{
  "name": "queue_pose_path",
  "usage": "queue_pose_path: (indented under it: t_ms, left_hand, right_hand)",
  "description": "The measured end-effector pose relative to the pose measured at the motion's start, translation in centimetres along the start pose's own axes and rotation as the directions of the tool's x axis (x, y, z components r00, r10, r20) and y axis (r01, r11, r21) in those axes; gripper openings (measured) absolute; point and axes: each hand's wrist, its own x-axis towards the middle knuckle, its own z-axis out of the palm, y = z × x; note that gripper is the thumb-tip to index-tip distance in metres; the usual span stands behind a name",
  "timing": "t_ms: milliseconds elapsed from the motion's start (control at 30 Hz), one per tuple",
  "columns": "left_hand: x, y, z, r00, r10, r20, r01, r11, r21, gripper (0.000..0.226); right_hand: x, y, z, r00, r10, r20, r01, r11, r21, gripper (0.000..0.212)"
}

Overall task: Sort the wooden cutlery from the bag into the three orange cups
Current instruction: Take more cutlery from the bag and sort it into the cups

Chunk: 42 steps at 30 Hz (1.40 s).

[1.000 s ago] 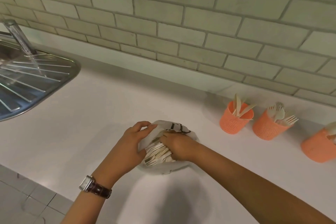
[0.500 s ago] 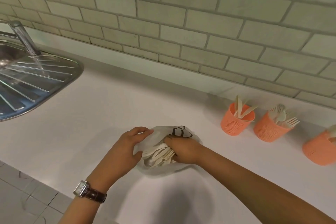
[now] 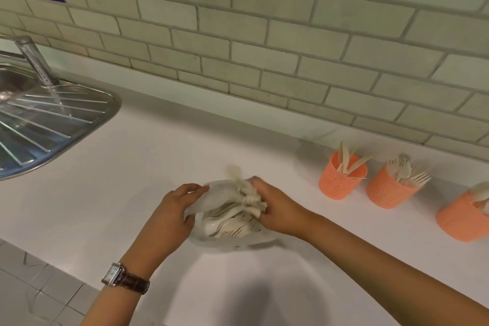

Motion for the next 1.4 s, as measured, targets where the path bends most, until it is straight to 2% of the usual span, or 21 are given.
queue_pose_path:
  t_ms: [67,167,233,300,400,500,600,667,833,967,1133,1300,1333,1400]
  left_hand:
    - [-0.1,0.5,0.0,1.000,-0.003,0.001,0.003,0.998,-0.069,0.058]
    - [-0.3,1.5,-0.1,0.997,-0.022,-0.078,0.011,0.991,-0.134,0.052]
    - [-0.4,2.6,-0.1,0.987,-0.013,-0.162,-0.013,0.988,-0.156,0.047]
    - [-0.3,4.1,0.0,0.972,0.015,-0.235,-0.060,0.981,-0.185,0.044]
    - [0.1,6.6,0.5,0.951,0.063,-0.302,-0.136,0.965,-0.226,0.039]
    - [0.5,8.9,1.4,0.954,0.104,-0.280,-0.186,0.940,-0.285,0.039]
    - [0.8,10.7,2.6,0.970,0.122,-0.211,-0.193,0.913,-0.359,0.041]
    - [1.0,11.6,3.3,0.976,0.141,-0.164,-0.196,0.900,-0.390,0.042]
    - [1.4,12.9,4.9,0.977,0.195,-0.089,-0.214,0.867,-0.449,0.049]
    - [1.7,13.2,5.6,0.973,0.217,-0.072,-0.225,0.858,-0.461,0.052]
    - [2.0,13.2,6.0,0.972,0.226,-0.061,-0.228,0.854,-0.468,0.053]
    - [2.2,12.8,6.0,0.972,0.221,-0.082,-0.234,0.854,-0.464,0.053]
    - [2.2,12.7,6.1,0.972,0.218,-0.086,-0.232,0.854,-0.466,0.053]
    - [2.2,12.8,6.3,0.972,0.217,-0.088,-0.233,0.853,-0.467,0.054]
  right_hand:
    - [-0.5,-1.5,-0.5,0.975,0.057,-0.215,-0.007,0.974,0.227,0.010]
    - [-2.8,-3.0,-2.6,0.862,0.192,-0.469,0.038,0.899,0.437,0.015]
    - [-5.5,-3.0,-3.9,0.803,0.269,-0.532,0.103,0.816,0.569,0.029]
    - [-8.3,-2.2,-4.3,0.741,0.343,-0.577,0.118,0.779,0.615,0.037]
    - [-11.9,0.0,-3.0,0.590,0.512,-0.624,-0.041,0.791,0.610,0.026]
    - [-14.2,2.5,-0.5,0.426,0.616,-0.663,-0.168,0.774,0.611,0.008]
    - [-15.5,3.6,1.6,0.293,0.660,-0.691,-0.225,0.751,0.621,0.020]
    - [-16.0,4.4,2.6,0.276,0.689,-0.670,-0.229,0.724,0.650,0.021]
    - [-15.8,5.8,3.2,0.315,0.703,-0.638,-0.278,0.711,0.646,0.027]
    - [-15.9,6.0,2.9,0.244,0.690,-0.681,-0.236,0.724,0.648,0.024]
    - [-17.0,7.7,4.4,0.216,0.768,-0.603,-0.288,0.640,0.712,0.023]
    - [-17.4,8.3,4.7,0.160,0.709,-0.686,-0.227,0.703,0.674,0.011]
    - [-17.5,8.2,4.9,0.154,0.702,-0.696,-0.208,0.711,0.671,0.013]
    - [-18.0,8.3,5.4,0.172,0.682,-0.711,-0.202,0.731,0.652,0.032]
